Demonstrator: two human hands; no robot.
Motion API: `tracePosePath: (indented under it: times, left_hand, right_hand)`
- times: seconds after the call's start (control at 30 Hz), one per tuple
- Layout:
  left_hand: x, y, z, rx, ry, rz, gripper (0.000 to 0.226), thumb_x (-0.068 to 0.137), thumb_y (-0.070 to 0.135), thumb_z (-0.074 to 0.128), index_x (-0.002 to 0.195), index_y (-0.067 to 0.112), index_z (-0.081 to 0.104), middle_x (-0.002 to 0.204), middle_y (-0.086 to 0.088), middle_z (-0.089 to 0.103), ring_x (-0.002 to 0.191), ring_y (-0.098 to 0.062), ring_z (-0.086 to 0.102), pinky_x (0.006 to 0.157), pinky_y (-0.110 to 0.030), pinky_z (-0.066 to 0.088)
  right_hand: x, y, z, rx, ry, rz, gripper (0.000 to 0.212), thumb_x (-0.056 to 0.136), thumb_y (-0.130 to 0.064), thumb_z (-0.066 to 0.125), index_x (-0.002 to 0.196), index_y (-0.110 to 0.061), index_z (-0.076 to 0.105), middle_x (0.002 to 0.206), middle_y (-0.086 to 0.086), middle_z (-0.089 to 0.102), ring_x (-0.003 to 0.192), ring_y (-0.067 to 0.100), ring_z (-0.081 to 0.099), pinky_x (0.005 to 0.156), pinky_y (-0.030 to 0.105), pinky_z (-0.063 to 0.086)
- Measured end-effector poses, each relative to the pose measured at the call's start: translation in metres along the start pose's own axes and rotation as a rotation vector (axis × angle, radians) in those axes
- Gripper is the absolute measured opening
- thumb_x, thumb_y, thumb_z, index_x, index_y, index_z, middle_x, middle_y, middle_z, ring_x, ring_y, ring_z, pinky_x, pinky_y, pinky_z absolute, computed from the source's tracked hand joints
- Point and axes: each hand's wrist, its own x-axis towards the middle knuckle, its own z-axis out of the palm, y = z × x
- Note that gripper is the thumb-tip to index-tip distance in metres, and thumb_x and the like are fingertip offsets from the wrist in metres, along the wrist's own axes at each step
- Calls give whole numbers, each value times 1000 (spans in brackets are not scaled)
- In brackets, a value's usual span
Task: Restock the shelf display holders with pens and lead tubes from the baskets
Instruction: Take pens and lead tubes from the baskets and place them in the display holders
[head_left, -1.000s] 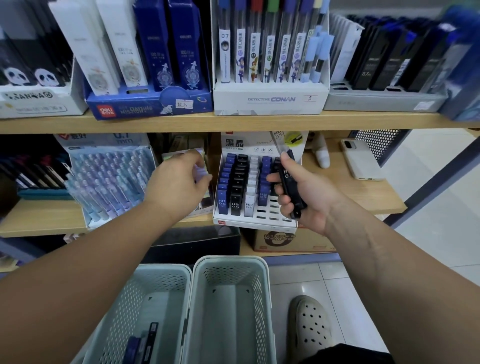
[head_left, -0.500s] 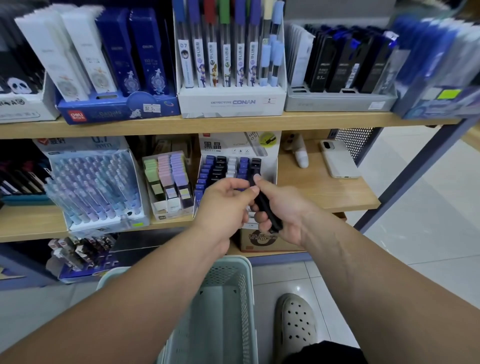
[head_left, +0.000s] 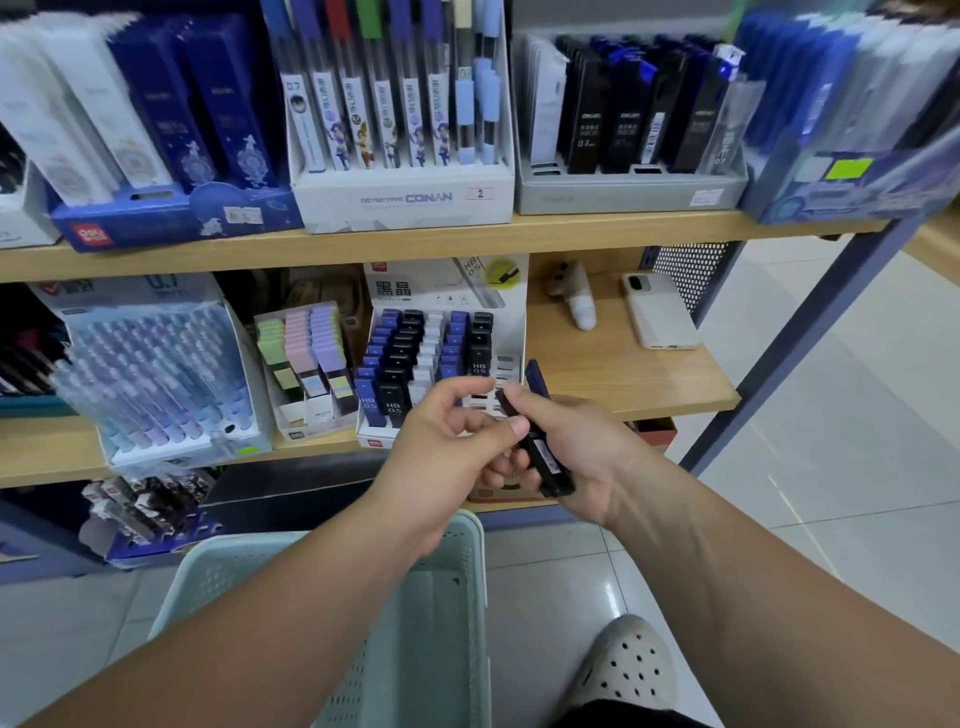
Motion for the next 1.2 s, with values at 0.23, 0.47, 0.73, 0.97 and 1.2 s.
tracePosePath:
  times: [0.23,0.47,0.73,0.97,1.2]
  left_hand:
    - [-9,1,10,-105,55,-106,27,85,7,77,110,8,68,81,-7,69,63,-14,65,56,-28,56]
    - [-6,8,-2,-380,-6,-174,19,97,10,59,100,8,77,87,-13,72,65,-16,64,56,-25,56]
    - [-15,-15,-10,-476,-75,-111,19,87,16,66,102,6,73,79,-11,66,67,-16,65,60,-23,55]
    - [9,7,-41,-91,212,49,5,81,10,78,85,12,78,76,-9,74,68,-19,70,62,-27,58]
    - [56,44,-46,859,259,412,11,87,18,78,91,28,78,65,17,68,64,1,65,67,-17,53]
  right_hand:
    - [7,2,5,-30,79,-125,28,91,-30,75,109,-8,70,91,13,76,75,26,71,60,35,55]
    - [-2,3,7,-34,13,-95,16,88,-26,78,91,-15,68,61,0,65,44,11,53,39,20,34]
    - [-7,3,0,-41,-144,36,21,88,-27,78,94,-10,67,67,7,62,47,9,45,38,16,31]
    - [9,-10,-33,110,209,-4,20,91,-28,74,96,-18,56,56,-1,55,40,8,40,33,19,29]
    - [14,-7,-40,81,271,-52,20,93,-32,72,94,-18,58,54,-2,55,41,10,44,37,22,34]
